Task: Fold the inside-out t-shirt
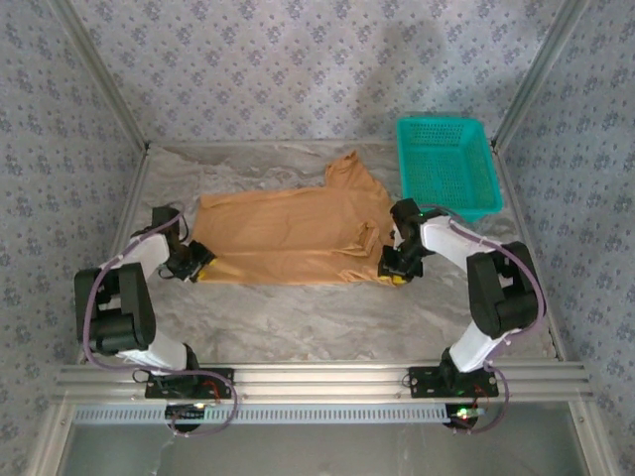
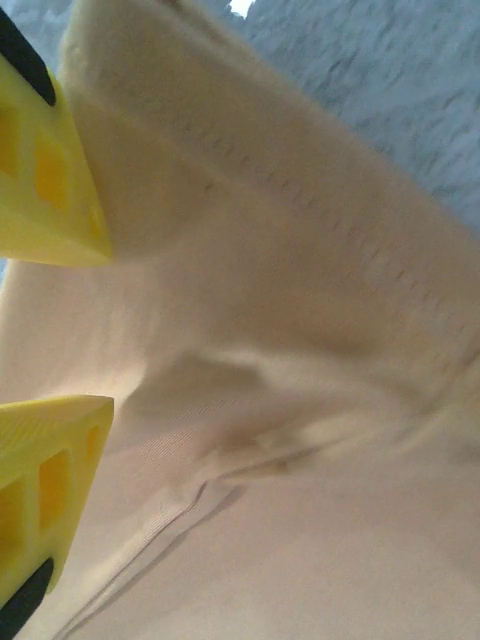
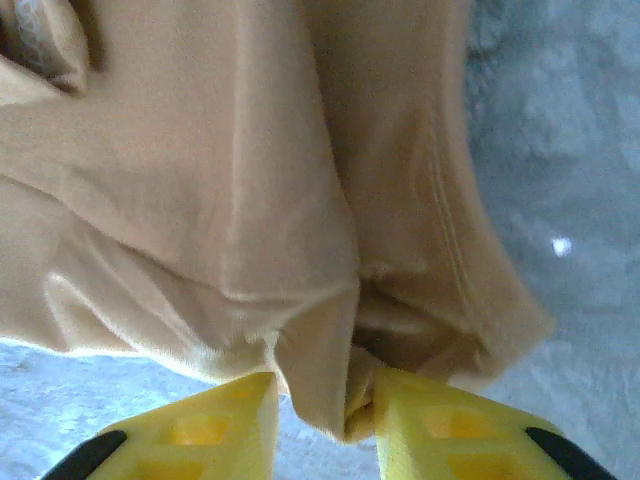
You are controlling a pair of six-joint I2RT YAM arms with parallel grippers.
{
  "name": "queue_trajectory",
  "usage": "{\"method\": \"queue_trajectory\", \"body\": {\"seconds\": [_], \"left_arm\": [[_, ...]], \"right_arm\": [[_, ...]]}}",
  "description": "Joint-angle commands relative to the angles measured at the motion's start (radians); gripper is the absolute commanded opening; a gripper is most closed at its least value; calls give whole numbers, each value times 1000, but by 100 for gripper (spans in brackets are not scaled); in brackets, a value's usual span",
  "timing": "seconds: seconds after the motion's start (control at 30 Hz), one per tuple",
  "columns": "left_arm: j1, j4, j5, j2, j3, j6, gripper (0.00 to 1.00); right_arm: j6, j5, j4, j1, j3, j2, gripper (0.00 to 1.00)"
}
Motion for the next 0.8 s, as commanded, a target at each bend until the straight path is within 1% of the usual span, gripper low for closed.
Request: {"method": "queue_trajectory", "body": {"seconds": [0.0, 0.03, 0.07, 0.17, 0.43, 0.53, 0.63, 0.67, 0.73, 0.77], "left_arm": [[74, -3, 7, 51, 17, 9, 38], [99, -3, 1, 58, 10, 14, 37], [117, -6, -3, 60, 5, 19, 37], [157, -17, -14, 49, -12, 32, 37], [160, -87, -95, -7, -18, 75, 38], [159, -91, -80, -49, -34, 70, 38], [137, -101, -51, -78, -28, 61, 38], [124, -108, -51, -87, -18, 60, 39], [89, -136, -63, -98, 12, 62, 40], [76, -150, -73, -105, 27, 63, 41]], "right_arm": [[15, -1, 16, -10, -24, 9, 8], [14, 9, 7, -10, -36, -6, 2], [14, 13, 1, -14, -46, -22, 0], [12, 16, -22, -17, -93, -81, 0], [-1, 33, -77, -16, -201, -176, 0], [8, 31, -75, 5, -225, -186, 0], [26, 31, -86, 42, -186, -187, 0], [30, 39, -96, 53, -163, -190, 2], [41, 64, -129, 74, -100, -195, 26], [46, 79, -145, 84, -75, -199, 32]]}}
